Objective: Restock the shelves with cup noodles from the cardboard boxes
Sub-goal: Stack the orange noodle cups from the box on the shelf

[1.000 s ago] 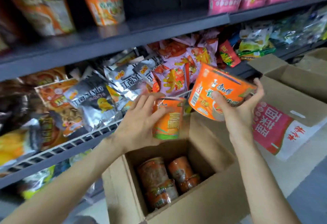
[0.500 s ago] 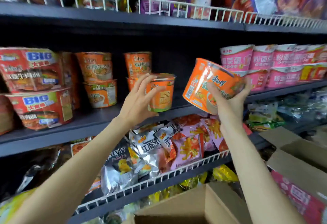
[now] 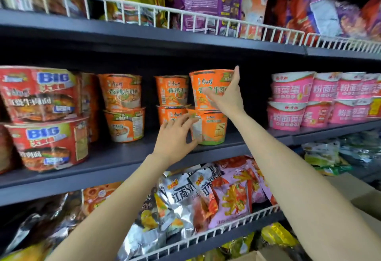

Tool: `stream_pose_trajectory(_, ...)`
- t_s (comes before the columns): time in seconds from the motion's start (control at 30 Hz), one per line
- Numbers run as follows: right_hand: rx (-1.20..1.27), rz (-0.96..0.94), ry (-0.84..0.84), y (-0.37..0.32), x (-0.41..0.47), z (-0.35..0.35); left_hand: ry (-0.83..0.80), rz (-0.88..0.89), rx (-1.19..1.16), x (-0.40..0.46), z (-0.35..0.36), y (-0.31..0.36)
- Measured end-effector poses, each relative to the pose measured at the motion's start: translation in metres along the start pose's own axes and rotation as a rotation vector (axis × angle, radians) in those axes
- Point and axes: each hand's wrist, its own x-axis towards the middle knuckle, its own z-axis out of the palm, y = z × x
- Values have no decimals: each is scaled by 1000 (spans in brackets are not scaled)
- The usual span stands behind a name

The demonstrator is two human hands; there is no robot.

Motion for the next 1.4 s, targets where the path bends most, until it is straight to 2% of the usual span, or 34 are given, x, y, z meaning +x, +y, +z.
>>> stream_pose_trajectory(0.13,-212,4,30,35,-29,20,-146,-116,166,-22,-13,-19)
stream_pose_trajectory(0.23,-500,-268,92,53,-59,27,-261,-123,245,-31,-16,-25)
stream_pose_trajectory(0.27,-581,-348,132,60,-61,29,-258,-103,259,-33,-14,-26)
stream_pose_trajectory(0.33,-644,-348,194,68,-54,32,-184,-49,269,-38,-5,-28)
stream_pose_trajectory(0.43,-605,-248,147,78,-30,39,-49,9,237,-40,9,-34)
stream_pose_trajectory(0.53,-601,-175,77,84,-1,54,10,30,263,-39,17,-38)
stream_pose_trajectory(0.6,-640,-122,-38,89,17,65,32,40,267,-38,19,-37)
stream_pose_trajectory(0.7,-545,-9,-302,95,31,76,57,41,269,-38,19,-36)
stream_pose_trajectory(0.73,-505,-14,-316,97,31,78,67,46,277,-39,19,-36)
stream_pose_trajectory(0.87,-386,-201,-131,89,-10,67,141,87,304,-40,20,-37)
stream_pose_trajectory(1.03,-203,-373,4,78,-113,30,504,327,205,-57,7,-24)
stream_pose_trajectory(1.1,-130,-398,-9,84,-152,19,543,313,101,-84,6,-12)
stream_pose_trajectory(1.13,-113,-408,-27,89,-172,14,523,277,32,-101,9,-5)
stream_pose_trajectory(1.2,-142,-398,-108,104,-212,8,385,175,-100,-144,24,5)
stream_pose_trajectory(1.33,-275,-208,-410,159,-299,15,-70,-127,-195,-233,76,14)
stream_pose_trajectory(1.4,-330,-109,-620,185,-335,22,-272,-280,-199,-263,99,16)
